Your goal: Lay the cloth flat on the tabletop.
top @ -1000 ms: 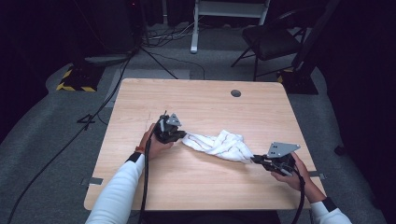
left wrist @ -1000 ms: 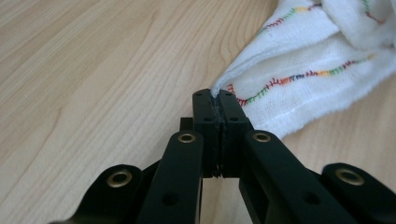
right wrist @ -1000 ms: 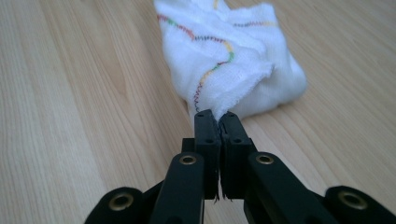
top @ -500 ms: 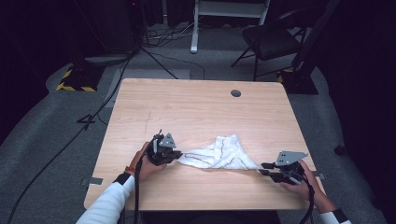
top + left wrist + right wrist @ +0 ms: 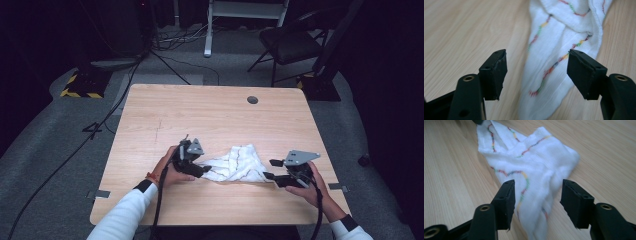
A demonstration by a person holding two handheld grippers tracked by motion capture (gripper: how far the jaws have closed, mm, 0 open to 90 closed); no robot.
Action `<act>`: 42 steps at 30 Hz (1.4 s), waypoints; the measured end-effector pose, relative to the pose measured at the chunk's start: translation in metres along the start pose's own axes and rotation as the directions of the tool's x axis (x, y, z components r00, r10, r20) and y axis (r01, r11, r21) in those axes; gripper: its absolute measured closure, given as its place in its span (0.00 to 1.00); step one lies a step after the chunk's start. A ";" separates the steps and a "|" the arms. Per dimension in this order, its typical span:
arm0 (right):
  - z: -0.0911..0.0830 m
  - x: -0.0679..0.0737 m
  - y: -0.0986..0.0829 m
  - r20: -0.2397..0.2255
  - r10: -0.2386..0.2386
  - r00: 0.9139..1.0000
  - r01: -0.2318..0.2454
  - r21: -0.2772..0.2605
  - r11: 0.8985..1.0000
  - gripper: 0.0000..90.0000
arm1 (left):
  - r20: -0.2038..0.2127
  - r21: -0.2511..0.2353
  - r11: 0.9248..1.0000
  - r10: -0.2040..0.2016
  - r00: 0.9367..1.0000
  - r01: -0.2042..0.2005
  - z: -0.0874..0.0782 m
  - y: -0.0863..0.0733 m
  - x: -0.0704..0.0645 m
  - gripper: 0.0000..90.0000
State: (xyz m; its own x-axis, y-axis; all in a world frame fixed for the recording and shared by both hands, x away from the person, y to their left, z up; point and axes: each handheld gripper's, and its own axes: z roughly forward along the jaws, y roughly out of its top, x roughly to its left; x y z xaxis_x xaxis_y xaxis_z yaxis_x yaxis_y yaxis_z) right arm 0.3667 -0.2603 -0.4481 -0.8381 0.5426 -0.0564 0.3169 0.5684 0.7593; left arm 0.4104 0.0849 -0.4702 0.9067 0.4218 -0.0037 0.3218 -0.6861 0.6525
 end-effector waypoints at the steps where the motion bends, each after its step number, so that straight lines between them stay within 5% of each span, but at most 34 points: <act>1: 0.006 0.001 0.004 -0.007 -0.008 1.000 0.008 0.010 1.000 0.48 | 0.024 0.023 1.000 0.014 1.000 -0.014 0.006 0.005 0.000 0.37; 5: 0.022 0.006 0.012 -0.018 -0.022 1.000 0.023 0.045 0.999 0.47 | 0.072 0.026 1.000 0.015 0.997 -0.017 0.021 0.015 0.002 0.42; 8: 0.034 0.012 0.016 -0.032 -0.058 0.998 0.060 0.072 0.996 0.66 | 0.061 0.064 0.996 0.064 0.996 -0.068 0.034 0.019 0.007 0.59; 11: 0.035 0.020 0.018 -0.048 -0.117 0.992 0.120 0.074 0.990 0.86 | 0.084 0.051 0.995 0.080 0.993 -0.085 0.034 0.019 0.010 0.79; 15: 0.028 0.024 0.018 -0.064 -0.152 0.986 0.156 0.060 0.986 0.94 | 0.081 0.033 0.996 0.082 0.993 -0.085 0.027 0.018 0.012 0.92; 17: 0.023 0.025 0.018 -0.088 -0.158 0.984 0.162 0.045 0.986 1.00 | 0.065 0.038 0.996 0.079 0.995 -0.082 0.025 0.016 0.014 0.92; 23: 0.024 0.014 0.016 0.017 -0.080 0.997 0.079 0.053 0.995 0.64 | 0.095 0.006 0.999 0.038 0.995 -0.039 0.014 0.007 0.015 0.90; 28: 0.039 0.006 0.014 0.015 -0.033 0.999 0.032 0.081 0.996 0.59 | 0.106 0.030 0.999 0.038 0.994 -0.041 0.010 0.002 0.006 0.91; 31: 0.046 0.006 0.011 -0.011 -0.034 0.999 0.035 0.100 0.994 0.70 | 0.100 0.038 0.998 0.044 0.994 -0.048 0.006 -0.004 -0.001 0.92; 36: 0.040 0.016 0.013 -0.047 -0.114 0.992 0.117 0.065 0.991 0.99 | 0.055 0.027 1.000 0.006 0.998 -0.008 0.001 -0.011 -0.002 0.93; 42: 0.025 0.024 0.010 -0.118 -0.160 0.980 0.167 0.051 0.985 1.00 | 0.000 0.032 0.999 -0.024 1.000 0.024 -0.004 -0.019 0.004 0.93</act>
State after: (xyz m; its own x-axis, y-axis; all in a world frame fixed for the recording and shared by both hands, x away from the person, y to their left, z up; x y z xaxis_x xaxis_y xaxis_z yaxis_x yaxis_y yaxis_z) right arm 0.3606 -0.2267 -0.4581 -0.9244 0.3679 -0.1007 0.1946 0.6819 0.7051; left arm 0.4064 0.1016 -0.4792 0.8987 0.4382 -0.0191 0.3519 -0.6942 0.6279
